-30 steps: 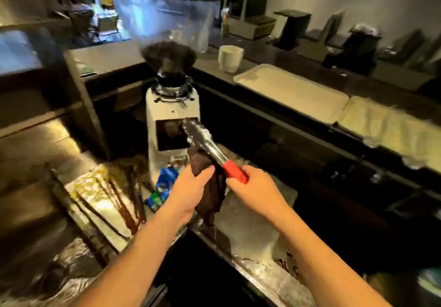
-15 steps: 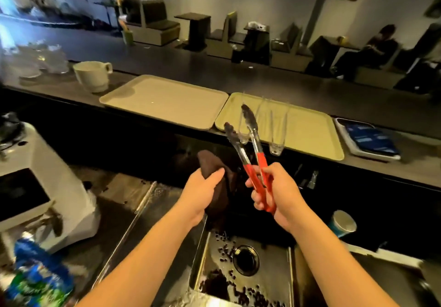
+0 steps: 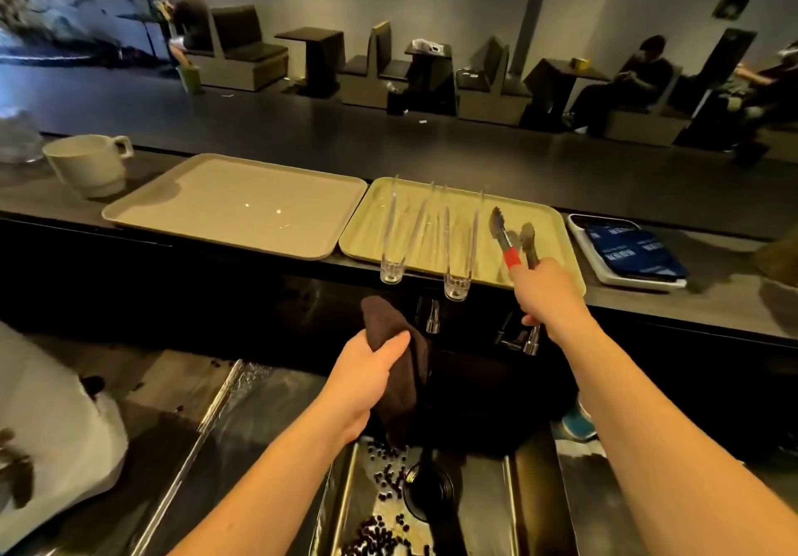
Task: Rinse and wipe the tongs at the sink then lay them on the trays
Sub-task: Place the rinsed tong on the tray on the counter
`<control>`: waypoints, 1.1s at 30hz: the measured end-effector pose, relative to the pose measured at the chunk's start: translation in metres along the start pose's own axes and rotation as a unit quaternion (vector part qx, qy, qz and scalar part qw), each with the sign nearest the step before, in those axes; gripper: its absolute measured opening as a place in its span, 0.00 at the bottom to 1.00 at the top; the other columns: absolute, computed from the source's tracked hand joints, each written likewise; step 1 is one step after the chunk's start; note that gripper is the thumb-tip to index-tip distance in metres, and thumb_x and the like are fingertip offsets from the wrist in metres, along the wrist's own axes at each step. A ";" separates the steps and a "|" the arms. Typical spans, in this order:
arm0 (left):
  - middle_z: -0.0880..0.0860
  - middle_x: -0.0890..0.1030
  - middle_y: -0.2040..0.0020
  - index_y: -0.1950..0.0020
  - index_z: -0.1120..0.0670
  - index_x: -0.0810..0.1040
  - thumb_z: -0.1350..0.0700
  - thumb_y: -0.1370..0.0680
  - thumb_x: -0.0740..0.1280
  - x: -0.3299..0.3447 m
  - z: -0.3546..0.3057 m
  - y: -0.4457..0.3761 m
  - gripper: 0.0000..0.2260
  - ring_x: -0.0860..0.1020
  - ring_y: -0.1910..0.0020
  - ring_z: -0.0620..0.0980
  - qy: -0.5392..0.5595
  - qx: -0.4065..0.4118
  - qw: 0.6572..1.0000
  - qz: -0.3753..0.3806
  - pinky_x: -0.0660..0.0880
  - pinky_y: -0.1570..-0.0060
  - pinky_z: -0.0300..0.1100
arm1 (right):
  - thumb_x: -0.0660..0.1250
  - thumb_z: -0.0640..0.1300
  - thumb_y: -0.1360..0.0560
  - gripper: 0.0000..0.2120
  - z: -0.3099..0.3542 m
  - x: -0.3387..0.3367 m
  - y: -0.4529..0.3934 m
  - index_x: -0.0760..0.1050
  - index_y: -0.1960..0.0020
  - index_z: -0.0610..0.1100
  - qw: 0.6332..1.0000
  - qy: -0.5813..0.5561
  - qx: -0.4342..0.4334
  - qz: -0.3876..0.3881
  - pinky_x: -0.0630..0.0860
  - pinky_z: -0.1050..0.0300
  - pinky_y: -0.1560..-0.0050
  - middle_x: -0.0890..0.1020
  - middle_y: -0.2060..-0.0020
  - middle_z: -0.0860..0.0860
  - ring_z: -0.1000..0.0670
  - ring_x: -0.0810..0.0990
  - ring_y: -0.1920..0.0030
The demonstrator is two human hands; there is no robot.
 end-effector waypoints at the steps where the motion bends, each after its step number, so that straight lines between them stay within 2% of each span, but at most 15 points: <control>1: 0.54 0.86 0.47 0.40 0.51 0.80 0.49 0.21 0.69 0.001 0.001 -0.001 0.12 0.85 0.47 0.54 0.000 -0.002 1.000 0.002 0.81 0.44 0.53 | 0.57 0.59 0.22 0.26 0.003 -0.001 -0.003 0.70 0.38 0.39 0.998 0.063 -0.013 -0.014 0.71 0.53 0.66 0.74 0.41 0.38 0.42 0.80 0.61; 3: 0.54 0.86 0.46 0.41 0.52 0.80 0.50 0.21 0.69 0.001 0.001 -0.004 0.11 0.84 0.46 0.55 0.003 -0.004 1.000 0.002 0.80 0.41 0.55 | 0.59 0.59 0.23 0.27 0.011 -0.002 -0.006 0.69 0.35 0.39 0.986 0.152 -0.041 -0.045 0.68 0.52 0.59 0.73 0.39 0.39 0.39 0.77 0.51; 5: 0.54 0.86 0.46 0.40 0.52 0.80 0.51 0.21 0.68 0.000 0.000 -0.007 0.11 0.84 0.45 0.54 0.005 -0.003 1.000 0.002 0.80 0.41 0.54 | 0.61 0.59 0.24 0.26 0.020 -0.001 -0.009 0.71 0.37 0.39 0.976 0.196 -0.067 -0.066 0.70 0.50 0.58 0.76 0.43 0.40 0.38 0.78 0.49; 9: 0.55 0.86 0.46 0.39 0.54 0.79 0.52 0.20 0.68 -0.003 -0.002 -0.007 0.12 0.84 0.46 0.54 0.005 0.003 1.000 0.002 0.80 0.42 0.52 | 0.61 0.64 0.26 0.27 0.027 -0.003 -0.010 0.72 0.42 0.40 0.963 0.246 -0.081 -0.072 0.74 0.50 0.59 0.79 0.51 0.43 0.41 0.78 0.55; 12: 0.56 0.85 0.45 0.38 0.55 0.78 0.52 0.20 0.68 -0.006 -0.003 -0.005 0.13 0.84 0.44 0.55 0.009 0.007 1.000 -0.002 0.79 0.40 0.54 | 0.60 0.68 0.27 0.30 0.030 -0.018 -0.004 0.70 0.43 0.42 0.953 0.269 -0.072 -0.118 0.67 0.53 0.66 0.76 0.55 0.45 0.42 0.75 0.59; 14: 0.58 0.85 0.43 0.37 0.55 0.78 0.53 0.20 0.67 -0.011 -0.002 -0.003 0.13 0.83 0.43 0.58 0.014 0.006 1.000 -0.006 0.78 0.38 0.57 | 0.59 0.65 0.26 0.26 0.039 -0.025 0.009 0.70 0.45 0.42 0.944 0.272 -0.098 -0.162 0.62 0.55 0.70 0.73 0.62 0.48 0.46 0.72 0.66; 16: 0.60 0.84 0.43 0.37 0.56 0.78 0.53 0.20 0.67 -0.016 -0.001 -0.001 0.13 0.82 0.42 0.60 0.020 0.001 1.000 -0.008 0.77 0.37 0.59 | 0.60 0.58 0.25 0.18 0.050 -0.024 0.025 0.71 0.50 0.43 0.939 0.254 -0.148 -0.177 0.60 0.57 0.73 0.72 0.68 0.50 0.47 0.70 0.70; 18: 0.61 0.84 0.43 0.37 0.57 0.78 0.54 0.20 0.67 -0.024 0.000 0.004 0.13 0.82 0.43 0.61 0.025 0.000 1.000 -0.012 0.77 0.37 0.60 | 0.61 0.54 0.26 0.12 0.058 -0.009 0.044 0.73 0.56 0.45 0.955 0.183 -0.191 -0.130 0.65 0.56 0.72 0.76 0.69 0.50 0.46 0.75 0.68; 20: 0.62 0.84 0.43 0.36 0.58 0.78 0.54 0.20 0.67 -0.032 0.003 0.010 0.14 0.82 0.42 0.61 0.025 0.000 1.000 -0.016 0.76 0.37 0.60 | 0.63 0.51 0.27 0.09 0.059 0.015 0.064 0.74 0.61 0.47 0.979 0.060 -0.192 -0.031 0.71 0.54 0.68 0.79 0.69 0.50 0.48 0.77 0.66; 22: 0.63 0.84 0.43 0.37 0.58 0.78 0.55 0.19 0.66 -0.045 0.007 0.019 0.13 0.82 0.42 0.62 0.036 -0.005 0.999 -0.027 0.75 0.36 0.61 | 0.65 0.48 0.29 0.09 0.059 0.045 0.087 0.73 0.66 0.46 0.982 -0.048 -0.172 0.055 0.70 0.56 0.67 0.78 0.71 0.52 0.50 0.75 0.70; 24: 0.63 0.84 0.44 0.38 0.58 0.79 0.55 0.19 0.66 -0.063 0.014 0.033 0.12 0.82 0.42 0.62 0.053 -0.012 0.998 -0.039 0.75 0.35 0.61 | 0.66 0.46 0.29 0.09 0.059 0.081 0.113 0.72 0.67 0.46 0.975 -0.109 -0.147 0.125 0.67 0.58 0.71 0.77 0.73 0.52 0.52 0.71 0.74; 26: 0.61 0.85 0.45 0.40 0.57 0.81 0.55 0.20 0.67 -0.086 0.023 0.047 0.11 0.83 0.43 0.60 0.070 -0.022 0.996 -0.060 0.75 0.35 0.60 | 0.66 0.45 0.28 0.07 0.059 0.118 0.139 0.74 0.64 0.46 0.963 -0.148 -0.130 0.186 0.63 0.60 0.76 0.76 0.73 0.51 0.53 0.68 0.77; 29: 0.59 0.86 0.45 0.41 0.56 0.81 0.55 0.21 0.68 -0.136 0.041 0.070 0.11 0.83 0.43 0.59 0.112 -0.038 0.987 -0.113 0.75 0.35 0.59 | 0.66 0.44 0.26 0.08 0.070 0.171 0.182 0.73 0.64 0.46 0.946 -0.155 -0.129 0.256 0.61 0.61 0.78 0.74 0.74 0.51 0.53 0.67 0.77; 33: 0.60 0.83 0.43 0.38 0.56 0.77 0.50 0.25 0.73 -0.202 0.064 0.112 0.19 0.82 0.43 0.61 0.166 -0.066 0.966 -0.185 0.76 0.37 0.60 | 0.65 0.43 0.26 0.09 0.094 0.224 0.239 0.73 0.65 0.44 0.936 -0.119 -0.170 0.285 0.63 0.59 0.74 0.72 0.72 0.47 0.51 0.68 0.74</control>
Point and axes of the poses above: each hand's wrist, its own y-axis away from the middle knuckle, its own x-axis out of the palm, z = x × y, the point moved 9 cm from there along -y, towards the middle knuckle
